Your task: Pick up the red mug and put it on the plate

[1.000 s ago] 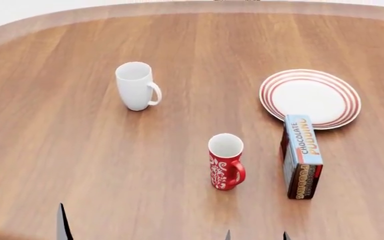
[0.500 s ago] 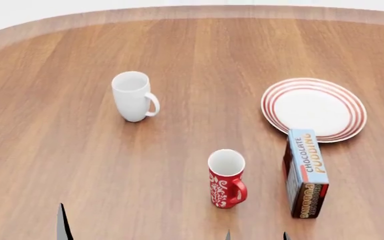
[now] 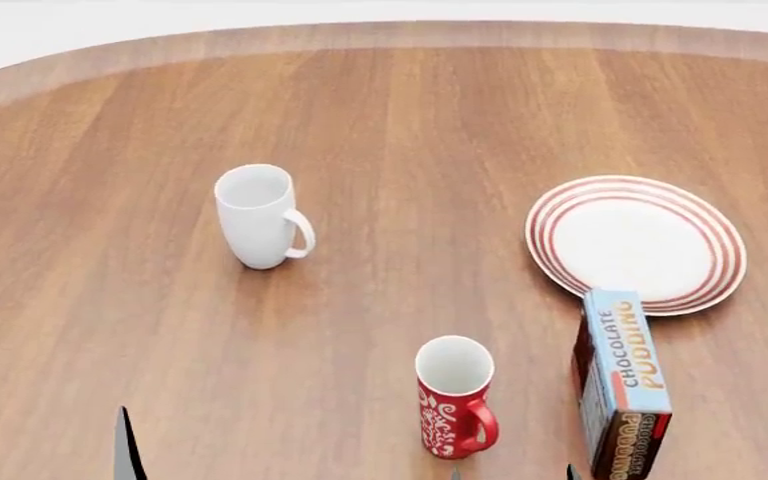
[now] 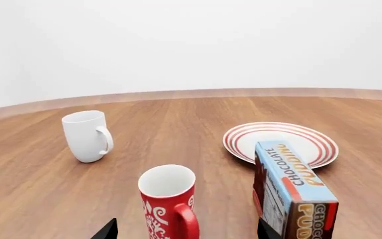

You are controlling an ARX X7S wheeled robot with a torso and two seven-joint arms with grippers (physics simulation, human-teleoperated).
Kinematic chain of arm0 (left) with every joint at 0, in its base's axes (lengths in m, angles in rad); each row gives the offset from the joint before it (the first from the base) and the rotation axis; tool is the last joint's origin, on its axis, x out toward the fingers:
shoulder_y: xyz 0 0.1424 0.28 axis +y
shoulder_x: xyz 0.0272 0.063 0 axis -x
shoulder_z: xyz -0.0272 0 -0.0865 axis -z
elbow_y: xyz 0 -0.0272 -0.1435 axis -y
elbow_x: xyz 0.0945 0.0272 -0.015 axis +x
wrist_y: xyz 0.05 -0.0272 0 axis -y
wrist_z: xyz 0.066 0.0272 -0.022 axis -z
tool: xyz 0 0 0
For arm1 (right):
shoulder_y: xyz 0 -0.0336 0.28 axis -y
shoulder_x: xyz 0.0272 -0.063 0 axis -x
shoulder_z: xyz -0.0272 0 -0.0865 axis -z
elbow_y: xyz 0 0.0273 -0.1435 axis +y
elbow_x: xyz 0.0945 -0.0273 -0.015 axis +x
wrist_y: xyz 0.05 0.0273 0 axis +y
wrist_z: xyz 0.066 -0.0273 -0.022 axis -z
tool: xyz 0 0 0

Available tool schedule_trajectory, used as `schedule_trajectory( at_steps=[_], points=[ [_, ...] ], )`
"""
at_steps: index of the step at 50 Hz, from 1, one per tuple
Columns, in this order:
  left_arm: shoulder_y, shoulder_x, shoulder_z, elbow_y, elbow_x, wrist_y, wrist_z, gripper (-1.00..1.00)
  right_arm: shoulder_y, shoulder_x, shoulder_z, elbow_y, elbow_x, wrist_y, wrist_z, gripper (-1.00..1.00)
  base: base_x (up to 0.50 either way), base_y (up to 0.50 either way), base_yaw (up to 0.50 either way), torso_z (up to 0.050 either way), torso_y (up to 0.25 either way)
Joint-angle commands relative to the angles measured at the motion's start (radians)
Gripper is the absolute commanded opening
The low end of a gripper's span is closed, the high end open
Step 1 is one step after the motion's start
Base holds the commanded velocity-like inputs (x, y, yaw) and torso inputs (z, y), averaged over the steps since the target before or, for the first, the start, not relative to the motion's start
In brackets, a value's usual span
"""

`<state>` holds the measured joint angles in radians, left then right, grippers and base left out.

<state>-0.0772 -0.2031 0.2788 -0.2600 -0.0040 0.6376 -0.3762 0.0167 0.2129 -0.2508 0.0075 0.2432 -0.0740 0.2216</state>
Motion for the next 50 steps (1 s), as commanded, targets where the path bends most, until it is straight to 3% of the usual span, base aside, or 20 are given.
schedule_trajectory(
  at_steps=[1,50],
  points=[
    [-0.001,-0.004,0.006,0.0,-0.001,0.0,-0.005,1.0,0.001,0.004,-0.004,0.005,0.005,-0.006,0.003,1.0,0.17,0.0,0.0,0.0,0.0],
    [-0.006,-0.018,0.03,-0.002,-0.021,0.004,-0.016,1.0,0.009,0.018,-0.025,0.004,0.016,-0.001,0.023,1.0,0.17,0.0,0.0,0.0,0.0]
  ],
)
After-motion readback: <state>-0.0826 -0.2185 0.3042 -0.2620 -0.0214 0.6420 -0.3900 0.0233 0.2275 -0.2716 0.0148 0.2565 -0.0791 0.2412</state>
